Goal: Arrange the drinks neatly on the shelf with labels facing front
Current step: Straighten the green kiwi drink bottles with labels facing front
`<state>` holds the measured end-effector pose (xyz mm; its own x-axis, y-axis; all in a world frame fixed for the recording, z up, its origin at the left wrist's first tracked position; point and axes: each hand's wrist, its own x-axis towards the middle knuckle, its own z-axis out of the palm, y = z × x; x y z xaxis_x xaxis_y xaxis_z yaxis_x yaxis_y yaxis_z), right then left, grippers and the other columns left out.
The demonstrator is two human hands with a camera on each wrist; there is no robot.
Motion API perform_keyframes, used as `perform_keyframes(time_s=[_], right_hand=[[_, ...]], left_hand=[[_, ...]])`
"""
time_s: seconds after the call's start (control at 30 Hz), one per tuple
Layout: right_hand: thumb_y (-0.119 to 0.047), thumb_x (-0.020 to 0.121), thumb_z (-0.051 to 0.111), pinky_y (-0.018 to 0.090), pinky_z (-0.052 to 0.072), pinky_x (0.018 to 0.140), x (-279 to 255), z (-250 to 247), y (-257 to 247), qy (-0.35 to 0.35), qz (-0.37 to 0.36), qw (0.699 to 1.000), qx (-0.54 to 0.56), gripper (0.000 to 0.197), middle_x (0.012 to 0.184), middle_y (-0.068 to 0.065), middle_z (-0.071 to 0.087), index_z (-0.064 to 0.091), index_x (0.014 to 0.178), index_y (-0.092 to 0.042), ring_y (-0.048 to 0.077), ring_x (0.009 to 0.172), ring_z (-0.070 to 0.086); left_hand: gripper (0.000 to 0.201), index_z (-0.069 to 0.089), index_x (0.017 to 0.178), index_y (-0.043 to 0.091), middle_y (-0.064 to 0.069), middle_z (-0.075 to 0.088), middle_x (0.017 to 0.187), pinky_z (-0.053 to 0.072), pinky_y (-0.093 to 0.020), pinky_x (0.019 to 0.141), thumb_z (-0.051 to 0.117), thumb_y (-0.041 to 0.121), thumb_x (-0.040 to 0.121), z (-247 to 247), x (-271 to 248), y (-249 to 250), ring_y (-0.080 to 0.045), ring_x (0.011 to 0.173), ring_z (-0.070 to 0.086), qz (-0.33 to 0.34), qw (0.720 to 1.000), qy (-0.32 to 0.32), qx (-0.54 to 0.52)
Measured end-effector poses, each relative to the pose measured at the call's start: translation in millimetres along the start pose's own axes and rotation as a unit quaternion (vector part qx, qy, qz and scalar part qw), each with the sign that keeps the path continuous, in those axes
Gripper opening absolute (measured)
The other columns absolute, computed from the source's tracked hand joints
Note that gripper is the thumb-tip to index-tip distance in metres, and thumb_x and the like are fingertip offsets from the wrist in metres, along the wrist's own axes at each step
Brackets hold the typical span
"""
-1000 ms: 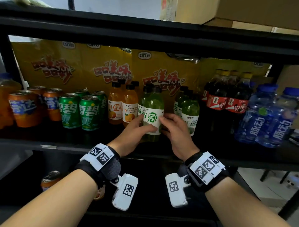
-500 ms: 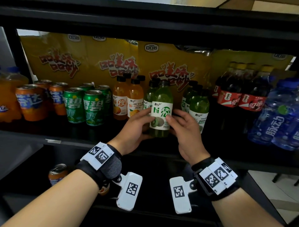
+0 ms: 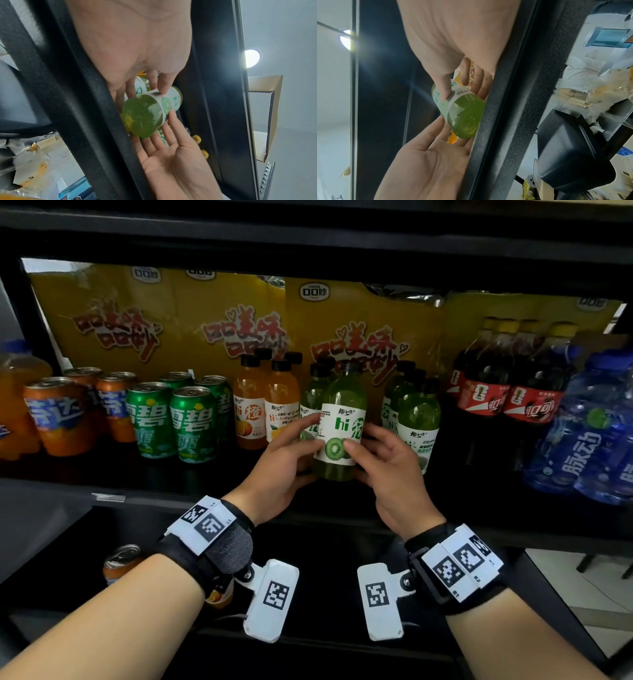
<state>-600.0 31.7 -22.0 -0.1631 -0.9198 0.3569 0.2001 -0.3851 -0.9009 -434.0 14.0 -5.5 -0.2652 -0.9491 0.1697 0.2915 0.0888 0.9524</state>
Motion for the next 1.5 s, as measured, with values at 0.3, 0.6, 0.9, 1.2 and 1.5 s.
perform_keyframes(time_s=[0.3, 0.6, 0.9, 1.2, 1.5], right_hand=[[-0.007, 0.087, 0.080, 0.029, 0.060, 0.090, -0.5, 0.8, 0.5, -0.030, -0.011, 0.999, -0.038, 0.039, 0.115, 0.001, 0.078, 0.070, 0.123, -0.018, 0.016, 0.109, 0.073], [-0.006, 0.087, 0.078, 0.043, 0.058, 0.099, -1.1, 0.7, -3.0, 0.027, 0.005, 1.000, 0.009, 0.043, 0.119, 0.013, 0.074, 0.062, 0.127, -0.008, 0.027, 0.113, 0.072], [-0.016, 0.094, 0.074, 0.039, 0.057, 0.101, -0.8, 0.8, -0.2, -0.002, -0.007, 1.000, -0.019, 0.030, 0.116, 0.002, 0.078, 0.070, 0.123, -0.016, 0.018, 0.113, 0.072], [-0.014, 0.092, 0.075, 0.047, 0.057, 0.102, 1.5, -0.3, 3.3, 0.019, 0.002, 1.000, -0.015, 0.032, 0.113, 0.008, 0.078, 0.065, 0.123, -0.016, 0.021, 0.109, 0.074], [-0.016, 0.091, 0.078, 0.028, 0.059, 0.089, 0.0, -1.6, 6.2, -0.005, -0.046, 0.997, -0.056, 0.025, 0.112, -0.003, 0.078, 0.071, 0.114, -0.023, 0.013, 0.108, 0.073]], left_hand=[[0.045, 0.061, 0.133, 0.035, -0.002, 0.075, 0.121, 0.061, -0.037, 0.085, 0.055, 0.004, 0.101, -1.9, -0.3, -0.7, -0.022, 0.105, 0.074, 0.014, 1.000, -0.019, 0.012], [0.027, 0.072, 0.120, 0.027, 0.003, 0.075, 0.121, 0.051, -0.042, 0.100, 0.055, 0.015, 0.103, 1.6, -1.3, 0.8, -0.022, 0.120, 0.067, -0.024, 0.999, -0.020, 0.013], [0.038, 0.060, 0.132, 0.031, 0.001, 0.075, 0.120, 0.058, -0.038, 0.093, 0.059, 0.009, 0.101, -0.1, -0.5, -2.5, -0.020, 0.114, 0.071, -0.002, 0.999, -0.036, 0.035], [0.044, 0.063, 0.134, 0.021, 0.000, 0.073, 0.124, 0.059, -0.029, 0.088, 0.071, 0.019, 0.091, 0.0, -1.4, -3.5, -0.016, 0.115, 0.070, 0.012, 0.998, -0.056, 0.036], [0.041, 0.060, 0.134, 0.023, -0.004, 0.074, 0.123, 0.057, -0.036, 0.091, 0.068, 0.011, 0.095, -0.7, 1.3, -3.7, -0.021, 0.111, 0.072, -0.007, 1.000, -0.010, 0.008]])
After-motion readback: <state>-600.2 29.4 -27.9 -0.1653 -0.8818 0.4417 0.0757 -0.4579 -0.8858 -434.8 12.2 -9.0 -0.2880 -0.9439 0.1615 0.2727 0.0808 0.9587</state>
